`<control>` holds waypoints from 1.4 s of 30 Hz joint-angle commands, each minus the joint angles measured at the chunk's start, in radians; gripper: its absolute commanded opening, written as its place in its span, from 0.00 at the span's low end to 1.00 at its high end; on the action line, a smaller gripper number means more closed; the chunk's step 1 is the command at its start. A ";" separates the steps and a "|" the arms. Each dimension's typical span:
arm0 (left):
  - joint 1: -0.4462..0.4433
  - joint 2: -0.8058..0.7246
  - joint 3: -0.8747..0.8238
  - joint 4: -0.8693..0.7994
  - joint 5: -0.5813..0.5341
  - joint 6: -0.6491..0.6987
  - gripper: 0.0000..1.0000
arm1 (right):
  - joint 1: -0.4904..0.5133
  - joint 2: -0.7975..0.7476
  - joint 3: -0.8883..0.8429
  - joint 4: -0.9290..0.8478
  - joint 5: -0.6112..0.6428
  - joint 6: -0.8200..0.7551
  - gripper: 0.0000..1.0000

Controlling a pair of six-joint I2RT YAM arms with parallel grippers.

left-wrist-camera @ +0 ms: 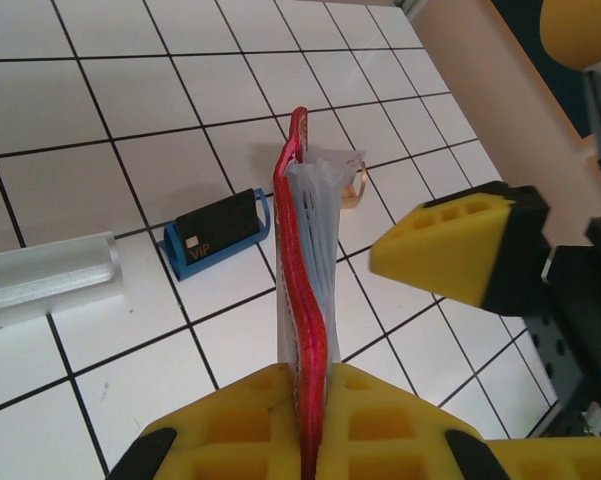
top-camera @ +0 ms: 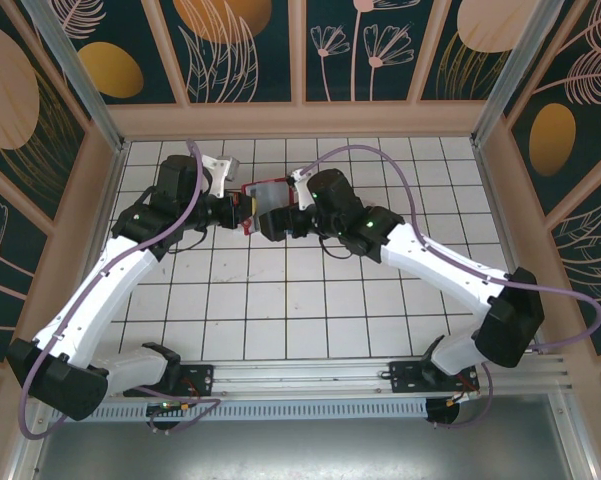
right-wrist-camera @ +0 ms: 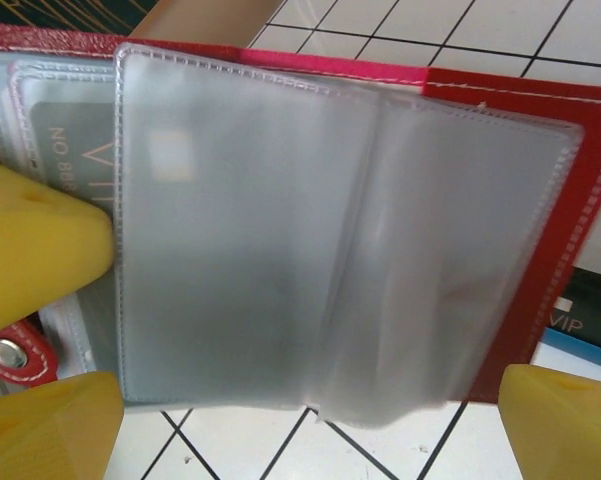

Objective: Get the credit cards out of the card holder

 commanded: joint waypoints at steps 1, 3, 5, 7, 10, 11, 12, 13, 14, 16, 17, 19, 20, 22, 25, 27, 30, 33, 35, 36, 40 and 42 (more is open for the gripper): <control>-0.002 -0.024 0.025 0.038 0.050 -0.018 0.00 | 0.007 0.008 0.036 0.071 -0.061 -0.031 0.97; -0.002 -0.029 0.019 0.042 0.049 -0.020 0.00 | 0.009 0.010 0.027 0.092 -0.094 -0.032 0.97; -0.002 -0.032 0.017 0.046 0.055 -0.024 0.00 | 0.009 0.009 0.014 0.109 -0.097 -0.026 0.98; -0.001 -0.036 0.016 0.051 0.063 -0.028 0.00 | 0.009 0.011 0.010 0.107 -0.076 -0.023 0.98; -0.002 -0.048 0.013 0.066 0.084 -0.035 0.00 | 0.008 0.017 0.002 0.093 -0.020 -0.022 0.98; -0.002 -0.049 0.013 0.069 0.087 -0.035 0.00 | 0.006 0.017 -0.003 0.087 -0.002 -0.023 0.98; -0.002 -0.051 0.014 0.068 0.087 -0.036 0.00 | 0.005 0.015 -0.009 0.087 0.007 -0.023 0.97; -0.002 -0.052 0.014 0.068 0.089 -0.036 0.00 | 0.001 0.014 -0.015 0.087 0.009 -0.023 0.98; -0.002 -0.055 0.013 0.070 0.093 -0.036 0.00 | -0.003 0.010 -0.022 0.091 0.002 -0.022 0.97; -0.001 -0.057 0.011 0.070 0.090 -0.037 0.00 | -0.007 0.000 -0.032 0.101 -0.016 -0.021 0.97; -0.002 -0.058 0.011 0.069 0.090 -0.037 0.00 | -0.007 -0.006 -0.039 0.106 -0.017 -0.021 0.97; -0.002 -0.060 0.011 0.071 0.099 -0.038 0.00 | -0.011 -0.012 -0.046 0.107 -0.022 -0.021 0.97; -0.002 -0.062 0.009 0.073 0.100 -0.039 0.00 | -0.012 -0.017 -0.049 0.107 -0.030 -0.023 0.97; -0.002 -0.067 0.008 0.074 0.101 -0.039 0.00 | -0.016 -0.034 -0.067 0.124 -0.048 -0.022 0.97; -0.002 -0.070 0.008 0.074 0.099 -0.037 0.00 | -0.028 -0.075 -0.112 0.177 -0.124 -0.023 0.97; -0.002 -0.072 0.005 0.079 0.110 -0.037 0.00 | -0.034 -0.093 -0.129 0.192 -0.171 -0.028 0.97; -0.002 -0.075 0.000 0.094 0.123 -0.044 0.00 | -0.035 -0.102 -0.133 0.185 -0.188 -0.041 0.97; -0.001 -0.072 0.000 0.103 0.133 -0.049 0.00 | -0.035 -0.095 -0.120 0.168 -0.191 -0.045 0.97; -0.002 -0.070 0.002 0.103 0.134 -0.050 0.00 | -0.034 -0.093 -0.111 0.161 -0.189 -0.047 0.97; -0.002 -0.072 0.002 0.103 0.136 -0.050 0.00 | -0.035 -0.094 -0.109 0.152 -0.162 -0.044 0.96; -0.002 -0.077 0.001 0.108 0.144 -0.056 0.00 | -0.047 -0.088 -0.090 0.069 0.064 -0.011 0.96; -0.001 -0.078 0.003 0.105 0.140 -0.053 0.00 | -0.063 -0.092 -0.089 0.023 0.166 0.012 0.96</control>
